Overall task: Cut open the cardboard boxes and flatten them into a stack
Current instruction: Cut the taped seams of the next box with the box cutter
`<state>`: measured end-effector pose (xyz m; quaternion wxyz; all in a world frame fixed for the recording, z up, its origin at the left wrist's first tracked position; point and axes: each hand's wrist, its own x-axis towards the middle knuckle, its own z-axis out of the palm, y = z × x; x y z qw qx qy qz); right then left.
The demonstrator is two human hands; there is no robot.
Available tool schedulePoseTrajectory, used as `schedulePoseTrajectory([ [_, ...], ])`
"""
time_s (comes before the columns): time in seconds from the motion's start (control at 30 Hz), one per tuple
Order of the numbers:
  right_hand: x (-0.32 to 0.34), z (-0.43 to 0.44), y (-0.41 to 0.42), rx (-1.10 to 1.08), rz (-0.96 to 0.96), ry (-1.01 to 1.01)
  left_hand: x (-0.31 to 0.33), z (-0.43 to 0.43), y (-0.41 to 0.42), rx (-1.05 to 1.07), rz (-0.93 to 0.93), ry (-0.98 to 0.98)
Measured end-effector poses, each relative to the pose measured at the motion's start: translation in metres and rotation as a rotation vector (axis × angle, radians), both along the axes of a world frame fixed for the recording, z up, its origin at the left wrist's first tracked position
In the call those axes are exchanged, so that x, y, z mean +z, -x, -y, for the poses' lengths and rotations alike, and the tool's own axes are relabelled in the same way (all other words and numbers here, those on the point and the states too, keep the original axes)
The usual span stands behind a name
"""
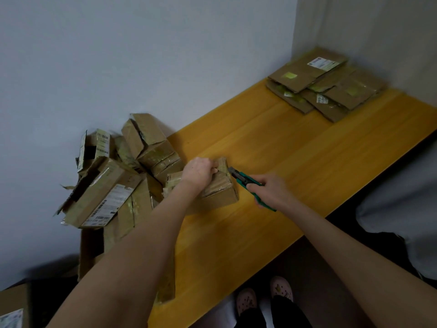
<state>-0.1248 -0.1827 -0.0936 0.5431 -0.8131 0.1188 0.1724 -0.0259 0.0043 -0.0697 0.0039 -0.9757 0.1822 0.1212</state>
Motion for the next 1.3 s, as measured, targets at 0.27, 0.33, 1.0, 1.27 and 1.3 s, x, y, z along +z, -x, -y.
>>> schedulePoseTrajectory([
  [0.27, 0.012, 0.0, 0.008, 0.008, -0.025, -0.064, 0.0, 0.0, 0.002, 0.009, -0.005, -0.005],
  [0.33, 0.015, 0.0, 0.009, 0.009, -0.037, -0.074, 0.001, 0.001, 0.002, 0.016, -0.017, 0.003],
  [1.0, 0.014, -0.004, 0.001, -0.072, -0.069, -0.063, 0.002, -0.002, 0.002, 0.013, -0.029, 0.036],
  [1.27, 0.032, 0.001, 0.002, 0.027, -0.111, -0.07, 0.006, 0.0, 0.002, 0.013, -0.039, 0.024],
  [1.3, 0.034, 0.005, 0.001, 0.036, -0.123, -0.078, 0.006, 0.0, 0.002, 0.012, -0.041, 0.026],
])
